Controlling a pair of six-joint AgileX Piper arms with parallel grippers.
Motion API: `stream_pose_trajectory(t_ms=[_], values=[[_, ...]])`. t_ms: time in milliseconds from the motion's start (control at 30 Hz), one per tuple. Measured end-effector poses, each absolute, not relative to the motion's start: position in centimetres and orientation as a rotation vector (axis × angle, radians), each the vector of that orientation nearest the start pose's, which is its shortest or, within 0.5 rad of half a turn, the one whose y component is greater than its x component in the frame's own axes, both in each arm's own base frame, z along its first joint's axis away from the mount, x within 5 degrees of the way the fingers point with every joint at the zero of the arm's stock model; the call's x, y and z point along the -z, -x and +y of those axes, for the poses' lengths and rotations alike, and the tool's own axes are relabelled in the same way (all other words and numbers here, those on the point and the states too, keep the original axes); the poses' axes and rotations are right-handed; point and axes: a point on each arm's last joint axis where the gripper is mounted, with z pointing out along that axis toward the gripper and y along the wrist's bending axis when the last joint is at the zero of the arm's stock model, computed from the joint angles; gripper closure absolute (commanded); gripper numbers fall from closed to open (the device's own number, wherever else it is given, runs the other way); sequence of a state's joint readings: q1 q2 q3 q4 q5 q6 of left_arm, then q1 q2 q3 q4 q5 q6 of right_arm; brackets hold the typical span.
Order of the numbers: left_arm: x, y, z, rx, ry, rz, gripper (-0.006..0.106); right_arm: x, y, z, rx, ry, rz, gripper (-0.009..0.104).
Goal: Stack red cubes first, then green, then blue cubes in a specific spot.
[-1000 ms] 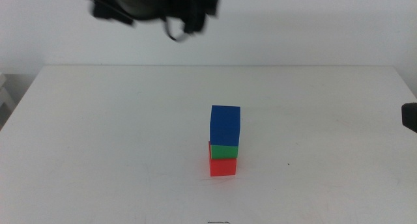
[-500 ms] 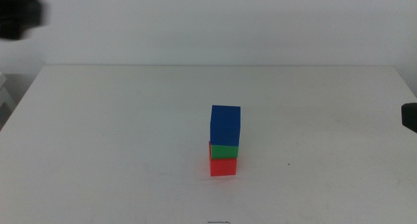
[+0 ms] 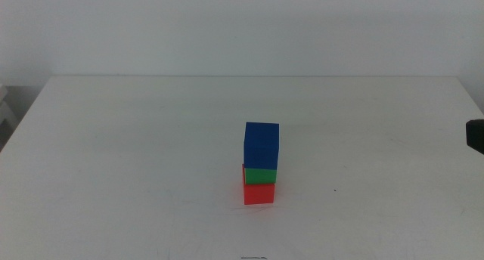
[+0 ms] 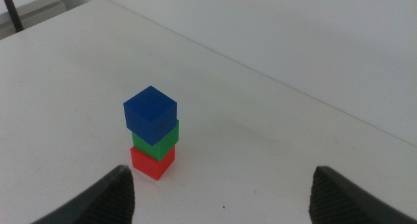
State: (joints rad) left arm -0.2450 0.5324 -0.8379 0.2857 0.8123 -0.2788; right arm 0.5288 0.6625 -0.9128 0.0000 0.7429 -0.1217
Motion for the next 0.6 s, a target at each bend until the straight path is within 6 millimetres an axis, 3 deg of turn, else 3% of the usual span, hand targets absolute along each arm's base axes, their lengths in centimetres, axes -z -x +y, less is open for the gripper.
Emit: stream_pose_trajectory(t_ms=[267,600], values=[[-36.7,-7.9,-1.5,0.070,-0.270,1.898,0.007,-39.5,-9.8,5.8,-0.265,0.635,1.882,0.007],[-37.1,-6.9,-0.9,0.020,-0.234,1.825,0.007,-39.5,-9.8,5.8,-0.265,0.635,1.882,0.007]])
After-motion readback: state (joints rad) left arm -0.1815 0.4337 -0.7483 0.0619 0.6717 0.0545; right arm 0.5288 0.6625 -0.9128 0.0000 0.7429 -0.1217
